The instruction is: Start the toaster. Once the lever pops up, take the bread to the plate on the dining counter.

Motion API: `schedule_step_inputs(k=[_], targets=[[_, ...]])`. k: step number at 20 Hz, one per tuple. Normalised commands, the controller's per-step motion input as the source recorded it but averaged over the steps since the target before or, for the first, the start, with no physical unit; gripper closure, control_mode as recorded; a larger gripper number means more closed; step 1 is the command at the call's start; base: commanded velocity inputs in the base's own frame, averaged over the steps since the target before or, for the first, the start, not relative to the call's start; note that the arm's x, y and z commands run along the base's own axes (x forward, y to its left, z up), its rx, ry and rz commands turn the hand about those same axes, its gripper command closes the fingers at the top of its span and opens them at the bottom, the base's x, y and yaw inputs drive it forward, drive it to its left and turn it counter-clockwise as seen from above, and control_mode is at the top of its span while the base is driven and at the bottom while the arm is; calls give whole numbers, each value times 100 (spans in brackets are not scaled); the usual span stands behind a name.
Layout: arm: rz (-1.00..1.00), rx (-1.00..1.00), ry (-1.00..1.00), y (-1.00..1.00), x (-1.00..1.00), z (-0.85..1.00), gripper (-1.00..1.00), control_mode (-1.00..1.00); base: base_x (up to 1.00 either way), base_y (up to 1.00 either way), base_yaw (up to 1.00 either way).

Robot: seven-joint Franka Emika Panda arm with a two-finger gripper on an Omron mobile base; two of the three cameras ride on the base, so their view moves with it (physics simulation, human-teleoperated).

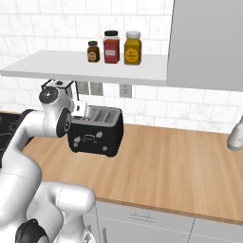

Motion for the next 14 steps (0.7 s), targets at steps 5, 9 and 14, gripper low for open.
schedule_step_inputs(k=[5, 9, 14], targets=[[0, 0, 0, 0, 0, 0, -100, -100, 0, 0, 0], [0, 0, 0, 0, 0, 0, -100, -100, 0, 0, 0], [0, 0, 0, 0, 0, 0, -100, -100, 0, 0, 0]])
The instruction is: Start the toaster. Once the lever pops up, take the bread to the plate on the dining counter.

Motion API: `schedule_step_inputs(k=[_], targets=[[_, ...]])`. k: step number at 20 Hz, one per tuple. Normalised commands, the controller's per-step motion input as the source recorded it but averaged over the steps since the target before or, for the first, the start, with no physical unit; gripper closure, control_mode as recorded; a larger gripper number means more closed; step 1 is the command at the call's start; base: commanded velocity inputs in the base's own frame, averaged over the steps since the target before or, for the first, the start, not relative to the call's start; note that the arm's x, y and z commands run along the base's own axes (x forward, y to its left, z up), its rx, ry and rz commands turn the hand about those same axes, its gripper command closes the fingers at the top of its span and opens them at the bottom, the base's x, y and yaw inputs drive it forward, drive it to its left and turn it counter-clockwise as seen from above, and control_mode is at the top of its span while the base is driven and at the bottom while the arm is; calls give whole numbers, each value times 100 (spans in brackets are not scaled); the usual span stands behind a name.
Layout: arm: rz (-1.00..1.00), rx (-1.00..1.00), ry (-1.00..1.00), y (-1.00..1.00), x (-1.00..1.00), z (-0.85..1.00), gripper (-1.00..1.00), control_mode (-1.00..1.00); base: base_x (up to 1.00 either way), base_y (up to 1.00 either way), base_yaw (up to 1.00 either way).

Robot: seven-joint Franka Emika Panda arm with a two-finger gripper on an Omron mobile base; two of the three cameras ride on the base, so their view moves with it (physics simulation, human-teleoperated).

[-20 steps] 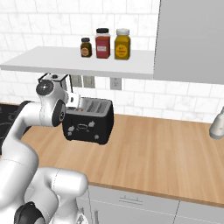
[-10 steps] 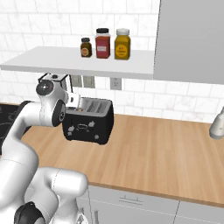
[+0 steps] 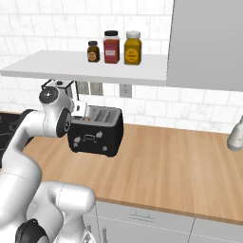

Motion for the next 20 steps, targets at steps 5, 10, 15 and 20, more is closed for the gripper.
schedule_step_inputs(k=[5, 10, 15, 20], targets=[[0, 0, 0, 0, 0, 0, -100, -100, 0, 0, 0], [0, 0, 0, 0, 0, 0, -100, -100, 0, 0, 0], [0, 0, 0, 0, 0, 0, -100, -100, 0, 0, 0], [0, 0, 0, 0, 0, 0, -100, -100, 0, 0, 0]])
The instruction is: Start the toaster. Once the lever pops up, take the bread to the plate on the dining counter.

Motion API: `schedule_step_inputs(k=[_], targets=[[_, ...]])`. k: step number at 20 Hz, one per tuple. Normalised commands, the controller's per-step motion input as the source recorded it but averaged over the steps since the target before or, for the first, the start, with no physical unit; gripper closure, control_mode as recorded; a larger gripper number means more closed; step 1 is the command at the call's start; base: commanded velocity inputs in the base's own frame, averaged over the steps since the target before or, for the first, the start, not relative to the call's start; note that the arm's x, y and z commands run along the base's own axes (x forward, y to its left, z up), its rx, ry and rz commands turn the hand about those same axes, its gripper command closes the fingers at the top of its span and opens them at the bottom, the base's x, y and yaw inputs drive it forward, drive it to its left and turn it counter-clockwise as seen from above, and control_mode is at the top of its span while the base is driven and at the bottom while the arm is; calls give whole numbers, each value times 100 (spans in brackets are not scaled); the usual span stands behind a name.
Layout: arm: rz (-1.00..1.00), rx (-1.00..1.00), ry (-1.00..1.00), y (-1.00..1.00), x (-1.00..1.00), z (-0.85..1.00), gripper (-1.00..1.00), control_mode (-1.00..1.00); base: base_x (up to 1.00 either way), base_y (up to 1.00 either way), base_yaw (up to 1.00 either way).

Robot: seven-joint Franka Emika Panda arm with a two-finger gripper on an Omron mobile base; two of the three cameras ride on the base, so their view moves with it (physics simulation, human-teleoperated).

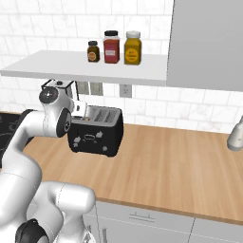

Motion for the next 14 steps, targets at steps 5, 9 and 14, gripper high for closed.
schedule_step_inputs(k=[5, 9, 14], targets=[[0, 0, 0, 0, 0, 0, -100, -100, 0, 0, 0], [0, 0, 0, 0, 0, 0, -100, -100, 0, 0, 0], [0, 0, 0, 0, 0, 0, -100, -100, 0, 0, 0]])
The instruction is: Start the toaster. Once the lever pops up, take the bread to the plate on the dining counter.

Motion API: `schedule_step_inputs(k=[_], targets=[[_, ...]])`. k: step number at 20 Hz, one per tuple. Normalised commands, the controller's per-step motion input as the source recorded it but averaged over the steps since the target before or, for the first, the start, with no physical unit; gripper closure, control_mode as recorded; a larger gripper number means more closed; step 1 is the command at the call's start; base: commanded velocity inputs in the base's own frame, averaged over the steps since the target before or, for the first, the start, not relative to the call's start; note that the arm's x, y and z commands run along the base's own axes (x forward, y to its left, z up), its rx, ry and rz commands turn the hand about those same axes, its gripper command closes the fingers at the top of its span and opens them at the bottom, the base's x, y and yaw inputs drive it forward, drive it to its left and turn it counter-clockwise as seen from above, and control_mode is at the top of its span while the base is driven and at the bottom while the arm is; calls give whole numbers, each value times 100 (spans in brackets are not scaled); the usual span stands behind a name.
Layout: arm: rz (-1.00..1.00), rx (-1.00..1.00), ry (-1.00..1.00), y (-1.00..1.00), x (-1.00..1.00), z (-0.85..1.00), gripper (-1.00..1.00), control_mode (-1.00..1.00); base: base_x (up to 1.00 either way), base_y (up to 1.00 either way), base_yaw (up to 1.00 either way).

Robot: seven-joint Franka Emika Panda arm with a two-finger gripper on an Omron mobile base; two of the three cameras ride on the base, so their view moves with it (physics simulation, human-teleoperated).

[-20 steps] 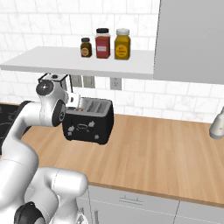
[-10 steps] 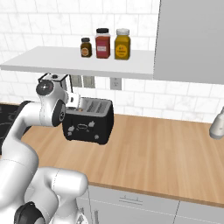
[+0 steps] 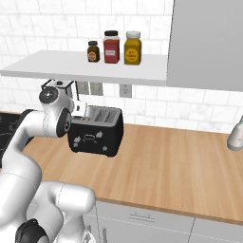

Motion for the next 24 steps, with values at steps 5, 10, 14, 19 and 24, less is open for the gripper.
schedule_step_inputs(k=[5, 10, 14, 19, 24], targets=[[0, 0, 0, 0, 0, 0, -100, -100, 0, 0, 0], [0, 0, 0, 0, 0, 0, -100, -100, 0, 0, 0], [0, 0, 0, 0, 0, 0, -100, -100, 0, 0, 0], [3, 0, -6, 7, -10, 0, -100, -100, 0, 0, 0], [3, 0, -13, 2, -18, 0, -100, -100, 0, 0, 0]])
